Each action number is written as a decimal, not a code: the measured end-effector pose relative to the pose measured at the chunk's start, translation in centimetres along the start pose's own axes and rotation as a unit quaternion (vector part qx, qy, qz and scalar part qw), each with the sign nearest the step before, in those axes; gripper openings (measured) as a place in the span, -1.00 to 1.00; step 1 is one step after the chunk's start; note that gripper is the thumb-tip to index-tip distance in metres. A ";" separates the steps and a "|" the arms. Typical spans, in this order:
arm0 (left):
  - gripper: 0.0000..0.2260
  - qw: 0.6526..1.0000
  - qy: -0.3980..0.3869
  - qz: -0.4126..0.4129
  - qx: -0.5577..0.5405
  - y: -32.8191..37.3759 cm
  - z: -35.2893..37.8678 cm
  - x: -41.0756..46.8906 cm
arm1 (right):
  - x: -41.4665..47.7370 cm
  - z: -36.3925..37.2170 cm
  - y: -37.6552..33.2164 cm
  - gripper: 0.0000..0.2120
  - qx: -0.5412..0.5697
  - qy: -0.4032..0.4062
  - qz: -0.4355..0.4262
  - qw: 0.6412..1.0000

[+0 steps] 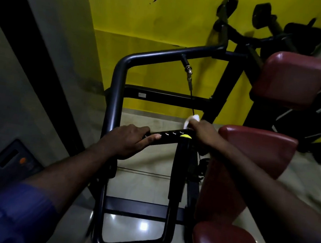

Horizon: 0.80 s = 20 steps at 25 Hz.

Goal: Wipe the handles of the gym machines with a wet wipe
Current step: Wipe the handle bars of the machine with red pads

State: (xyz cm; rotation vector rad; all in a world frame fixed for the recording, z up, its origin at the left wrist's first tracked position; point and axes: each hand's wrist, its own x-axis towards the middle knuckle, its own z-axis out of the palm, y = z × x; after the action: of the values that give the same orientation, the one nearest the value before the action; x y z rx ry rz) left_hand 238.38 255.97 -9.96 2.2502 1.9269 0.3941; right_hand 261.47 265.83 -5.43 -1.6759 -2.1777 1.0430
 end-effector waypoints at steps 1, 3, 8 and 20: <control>-0.51 1.000 0.000 -0.001 0.003 0.0 0.0 0.0 | -0.4 0.4 0.3 -0.74 -0.017 0.025 -0.056 0.998; -0.50 1.000 -0.001 0.000 0.002 -0.3 0.4 0.2 | -1.1 1.1 1.4 -0.70 -0.057 0.099 -0.203 0.972; -0.41 1.000 0.012 0.010 0.004 -1.0 1.1 0.4 | 0.7 0.1 2.3 -0.80 0.029 0.007 -0.093 0.995; -0.45 1.000 0.015 -0.015 0.018 -0.7 1.1 0.3 | 0.2 1.8 3.2 -0.79 0.072 0.092 -0.231 0.966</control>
State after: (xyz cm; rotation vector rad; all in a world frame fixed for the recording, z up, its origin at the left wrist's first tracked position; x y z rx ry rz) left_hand 238.08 256.41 -11.15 2.2480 1.9952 0.3943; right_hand 262.88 265.60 -8.82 -1.0763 -2.1580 0.8506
